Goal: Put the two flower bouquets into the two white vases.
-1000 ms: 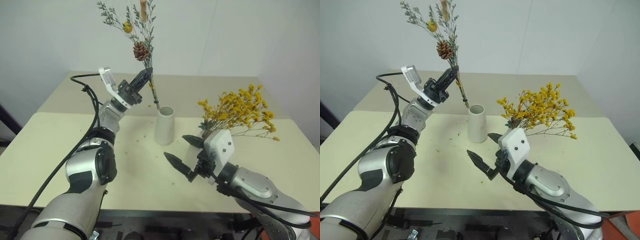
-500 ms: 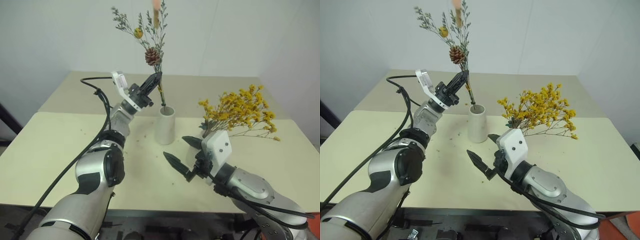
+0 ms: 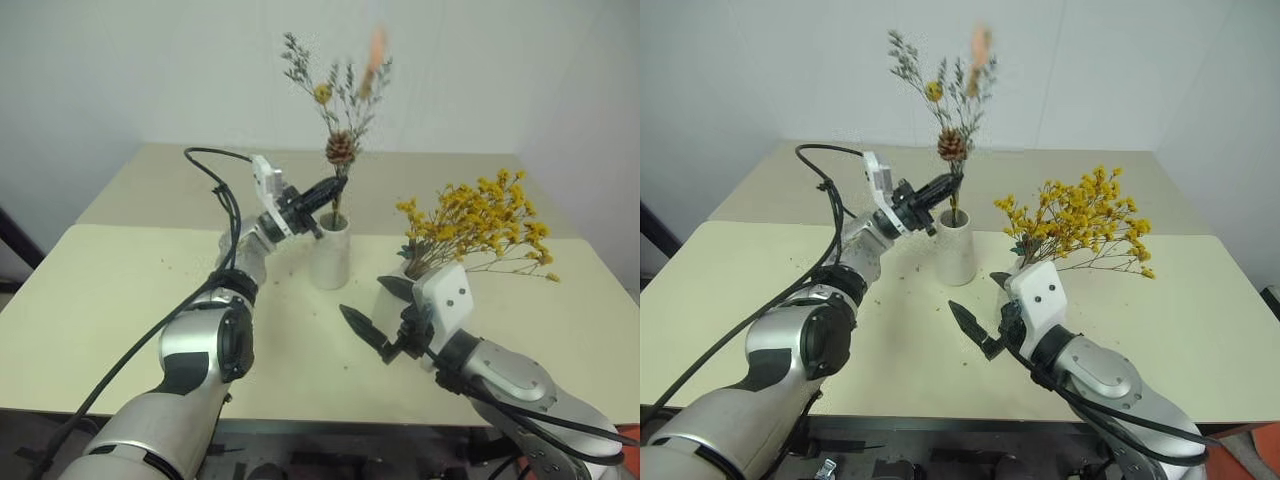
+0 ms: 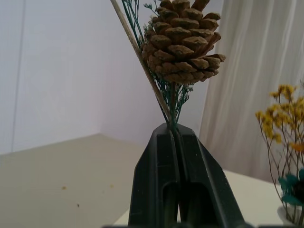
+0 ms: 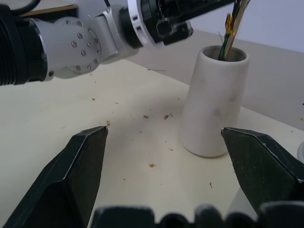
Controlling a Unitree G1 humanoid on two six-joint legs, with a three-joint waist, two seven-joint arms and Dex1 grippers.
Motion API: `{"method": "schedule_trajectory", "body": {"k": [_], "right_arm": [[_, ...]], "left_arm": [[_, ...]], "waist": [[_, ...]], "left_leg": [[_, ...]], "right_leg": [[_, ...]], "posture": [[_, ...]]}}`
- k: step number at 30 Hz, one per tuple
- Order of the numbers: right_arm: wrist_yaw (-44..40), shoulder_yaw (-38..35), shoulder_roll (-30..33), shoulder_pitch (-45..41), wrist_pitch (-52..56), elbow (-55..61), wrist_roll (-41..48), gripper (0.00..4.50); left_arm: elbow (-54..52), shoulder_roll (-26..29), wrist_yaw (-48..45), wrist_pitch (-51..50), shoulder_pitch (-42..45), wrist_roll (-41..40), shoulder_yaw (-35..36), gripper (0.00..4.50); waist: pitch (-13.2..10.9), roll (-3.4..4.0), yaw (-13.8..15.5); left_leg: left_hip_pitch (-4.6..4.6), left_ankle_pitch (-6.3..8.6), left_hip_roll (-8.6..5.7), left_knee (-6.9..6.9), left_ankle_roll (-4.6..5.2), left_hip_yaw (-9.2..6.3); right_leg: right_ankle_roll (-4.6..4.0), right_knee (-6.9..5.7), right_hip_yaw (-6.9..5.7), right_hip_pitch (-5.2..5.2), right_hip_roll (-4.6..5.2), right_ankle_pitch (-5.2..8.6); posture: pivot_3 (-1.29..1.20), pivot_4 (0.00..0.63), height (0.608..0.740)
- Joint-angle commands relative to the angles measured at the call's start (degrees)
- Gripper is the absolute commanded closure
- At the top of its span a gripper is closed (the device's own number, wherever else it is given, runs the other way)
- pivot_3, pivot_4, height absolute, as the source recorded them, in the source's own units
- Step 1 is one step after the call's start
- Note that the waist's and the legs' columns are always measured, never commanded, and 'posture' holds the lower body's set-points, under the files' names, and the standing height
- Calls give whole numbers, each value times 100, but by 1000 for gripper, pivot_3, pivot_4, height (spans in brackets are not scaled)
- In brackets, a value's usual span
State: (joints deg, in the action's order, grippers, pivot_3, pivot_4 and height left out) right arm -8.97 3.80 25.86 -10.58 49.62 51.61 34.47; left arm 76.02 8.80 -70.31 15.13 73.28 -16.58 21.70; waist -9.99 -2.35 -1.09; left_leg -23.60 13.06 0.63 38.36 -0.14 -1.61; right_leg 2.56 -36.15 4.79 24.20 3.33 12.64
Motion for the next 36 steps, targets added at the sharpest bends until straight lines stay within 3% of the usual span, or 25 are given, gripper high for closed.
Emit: {"method": "schedule_trajectory", "body": {"k": [1,9,12,24,31,36], "right_arm": [[-6,-98,-125,77,-187,113,-6,0],[-194,-138,-159,40,-344,-106,-115,0],[-262,-117,-127,133,-406,-128,-166,0],[-481,-135,-85,193,-482,-235,-275,0],[-515,-323,-55,286,-445,-135,-207,0],[-1223,-2050,543,963,-439,175,1052,0]], "left_arm": [[-73,3,4,233,17,56,-4,4467],[-75,50,-95,359,-123,200,-100,4467],[-99,49,-189,403,-157,152,-32,3836],[-225,328,-425,508,-362,11,95,39],[-614,908,-818,385,-733,-305,276,39],[-1861,1475,-1185,-369,-1571,-878,423,39]], "waist": [[0,0,0],[0,0,0],[0,0,1],[0,0,-42],[0,0,-90],[1,2,-119]], "left_leg": [[0,0,0,0,0,0],[6,0,0,1,0,0],[4,0,0,1,0,0],[9,0,1,1,0,0],[8,0,3,1,0,-1],[6,1,5,0,2,-2]], "right_leg": [[0,0,0,0,0,0],[0,-4,0,-3,0,0],[0,-3,0,-2,-1,0],[0,-6,1,-3,-2,0],[0,-8,1,-3,-2,0],[0,-8,1,-6,0,0]], "posture": [[0,150,740],[0,150,740],[0,150,740],[0,150,740],[0,150,740],[0,150,740]]}}
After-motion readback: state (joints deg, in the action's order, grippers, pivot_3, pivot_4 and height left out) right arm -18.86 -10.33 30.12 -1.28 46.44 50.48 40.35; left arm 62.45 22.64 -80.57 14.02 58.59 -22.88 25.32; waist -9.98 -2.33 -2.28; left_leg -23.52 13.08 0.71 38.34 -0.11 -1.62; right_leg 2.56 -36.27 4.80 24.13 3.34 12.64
